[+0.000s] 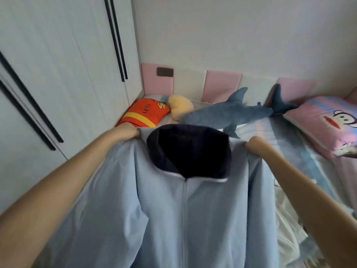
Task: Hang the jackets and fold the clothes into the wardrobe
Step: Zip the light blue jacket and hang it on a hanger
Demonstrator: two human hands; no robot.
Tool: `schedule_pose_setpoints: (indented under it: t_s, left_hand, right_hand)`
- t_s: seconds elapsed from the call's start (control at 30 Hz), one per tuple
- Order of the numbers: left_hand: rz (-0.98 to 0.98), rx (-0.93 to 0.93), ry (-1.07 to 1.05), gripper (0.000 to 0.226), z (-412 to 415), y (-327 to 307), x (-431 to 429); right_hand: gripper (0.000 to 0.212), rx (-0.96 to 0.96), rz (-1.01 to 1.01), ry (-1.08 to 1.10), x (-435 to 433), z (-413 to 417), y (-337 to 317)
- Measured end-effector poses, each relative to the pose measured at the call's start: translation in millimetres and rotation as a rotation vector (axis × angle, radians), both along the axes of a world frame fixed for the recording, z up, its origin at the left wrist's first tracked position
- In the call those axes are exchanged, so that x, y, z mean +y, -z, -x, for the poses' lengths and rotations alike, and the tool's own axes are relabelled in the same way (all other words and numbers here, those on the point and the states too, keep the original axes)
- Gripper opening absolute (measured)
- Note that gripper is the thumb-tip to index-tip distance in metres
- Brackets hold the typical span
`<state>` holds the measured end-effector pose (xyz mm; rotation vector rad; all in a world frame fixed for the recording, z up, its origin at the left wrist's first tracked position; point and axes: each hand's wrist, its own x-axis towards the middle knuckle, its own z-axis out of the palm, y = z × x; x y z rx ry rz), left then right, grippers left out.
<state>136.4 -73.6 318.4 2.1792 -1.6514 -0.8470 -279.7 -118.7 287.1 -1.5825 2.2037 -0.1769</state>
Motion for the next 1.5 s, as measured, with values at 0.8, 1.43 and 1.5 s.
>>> schedule_pose_setpoints:
  t_s: [0.8,1.43,1.5]
  left_hand:
    - [-0.250,-0.513,0.590,0.082,43.6,604.6,154.2]
    - [0.020,-0.421,0.153,0.049,-42.4,601.1,188.0]
    - [0.150,-0.281,0.049,0.035,-46.1,585.2,182.4]
  right_hand:
    - [0.077,0.453,-0.563,-0.772,165.9,-8.4,542.8]
    - [0.082,0.333,-0.665,-0.835,183.2,-99.7,535.3]
    - [0.075,0.286,-0.650,-0.779,180.3,-112.4,528.8]
